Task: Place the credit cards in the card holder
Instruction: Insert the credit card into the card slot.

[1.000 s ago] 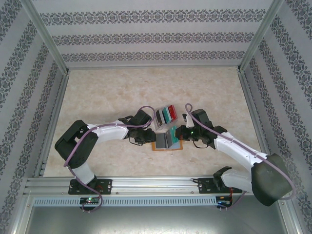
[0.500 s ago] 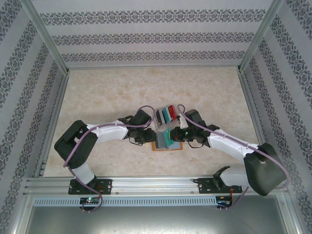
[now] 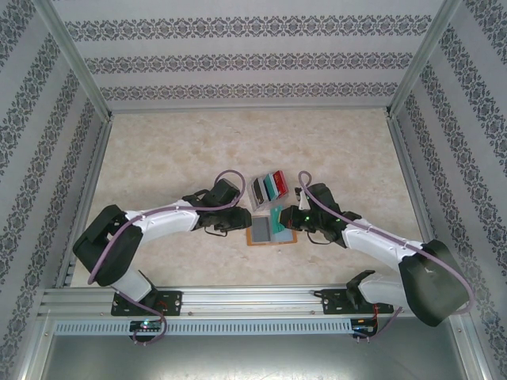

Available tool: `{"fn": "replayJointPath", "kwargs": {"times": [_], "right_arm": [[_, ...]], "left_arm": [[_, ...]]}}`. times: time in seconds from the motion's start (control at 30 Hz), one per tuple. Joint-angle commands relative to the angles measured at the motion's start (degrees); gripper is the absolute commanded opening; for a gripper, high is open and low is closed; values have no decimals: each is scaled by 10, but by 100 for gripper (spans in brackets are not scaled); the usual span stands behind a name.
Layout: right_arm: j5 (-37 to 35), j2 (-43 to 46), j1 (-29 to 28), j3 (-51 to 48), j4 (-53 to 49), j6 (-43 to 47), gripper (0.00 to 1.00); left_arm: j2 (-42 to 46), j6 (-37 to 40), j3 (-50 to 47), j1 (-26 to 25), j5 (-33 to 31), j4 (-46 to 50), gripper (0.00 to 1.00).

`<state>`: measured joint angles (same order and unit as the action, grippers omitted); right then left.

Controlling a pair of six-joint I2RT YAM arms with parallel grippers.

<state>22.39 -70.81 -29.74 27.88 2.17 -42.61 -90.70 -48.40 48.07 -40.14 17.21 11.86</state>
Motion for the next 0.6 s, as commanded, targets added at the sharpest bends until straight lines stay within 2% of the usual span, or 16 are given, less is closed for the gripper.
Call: {"fn": "replayJointPath", "kwargs": {"times": [0.0,0.27,0.57], "right_arm": [[27,-23,-1,-16,73,-39,0],[26,-60,-8,-35,103,-45,0],[60,-92,-9,-51,127,-41,0]], "left_arm": [[-25,2,19,-6,27,-16,46],[-56,-6,21,-6,48,-37,44],[-84,-4,33,-7,55,-25,33]]}}
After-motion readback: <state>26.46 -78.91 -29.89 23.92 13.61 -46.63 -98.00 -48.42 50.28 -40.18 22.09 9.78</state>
